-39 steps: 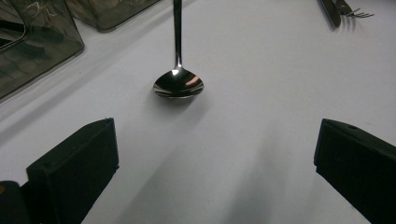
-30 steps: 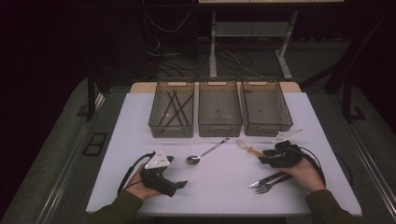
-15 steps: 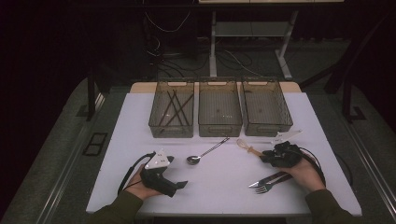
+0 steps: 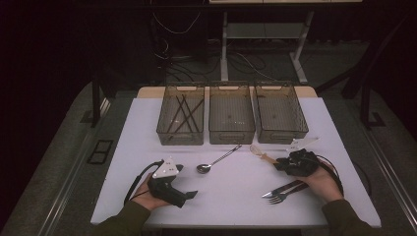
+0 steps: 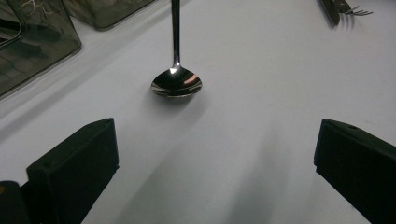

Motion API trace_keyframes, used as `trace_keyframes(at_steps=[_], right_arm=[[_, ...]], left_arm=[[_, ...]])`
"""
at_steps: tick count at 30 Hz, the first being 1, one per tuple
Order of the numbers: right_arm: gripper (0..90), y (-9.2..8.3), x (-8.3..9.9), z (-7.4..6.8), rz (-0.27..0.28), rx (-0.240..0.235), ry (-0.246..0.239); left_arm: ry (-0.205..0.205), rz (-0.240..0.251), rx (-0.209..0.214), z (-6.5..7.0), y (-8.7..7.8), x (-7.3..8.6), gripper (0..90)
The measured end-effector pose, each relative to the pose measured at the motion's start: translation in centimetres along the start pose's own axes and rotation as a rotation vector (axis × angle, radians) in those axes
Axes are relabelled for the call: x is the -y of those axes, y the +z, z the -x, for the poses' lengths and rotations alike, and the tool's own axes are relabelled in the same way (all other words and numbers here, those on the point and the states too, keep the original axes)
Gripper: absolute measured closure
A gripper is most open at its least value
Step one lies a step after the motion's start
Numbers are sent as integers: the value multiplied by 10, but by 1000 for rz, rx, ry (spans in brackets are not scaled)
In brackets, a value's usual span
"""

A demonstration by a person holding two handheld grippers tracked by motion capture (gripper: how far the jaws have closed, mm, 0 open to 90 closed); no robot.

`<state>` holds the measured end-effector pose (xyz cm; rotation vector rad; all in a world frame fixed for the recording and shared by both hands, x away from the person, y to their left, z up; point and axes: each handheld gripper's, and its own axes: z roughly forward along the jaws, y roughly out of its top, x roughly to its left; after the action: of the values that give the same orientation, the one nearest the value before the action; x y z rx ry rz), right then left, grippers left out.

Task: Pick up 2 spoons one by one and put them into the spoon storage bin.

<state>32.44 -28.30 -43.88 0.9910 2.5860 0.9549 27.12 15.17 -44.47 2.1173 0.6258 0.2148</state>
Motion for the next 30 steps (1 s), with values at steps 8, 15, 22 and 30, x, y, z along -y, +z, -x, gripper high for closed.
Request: trace_keyframes(at_steps=[8,15,22,30], right_arm=[[742,-12,-3,0,53,-27,12],[742,-26,-6,-2,111,-51,27],[742,-39,-10,-4,176,-75,40],[741,-46,-20,-4,225,-58,60]], left_arm=[[2,0,2,0,0,0,0],[2,-2,1,-1,-1,0,0],[10,-8,4,-2,-1,0,0],[1,-3,1,-3,-1,1,0]])
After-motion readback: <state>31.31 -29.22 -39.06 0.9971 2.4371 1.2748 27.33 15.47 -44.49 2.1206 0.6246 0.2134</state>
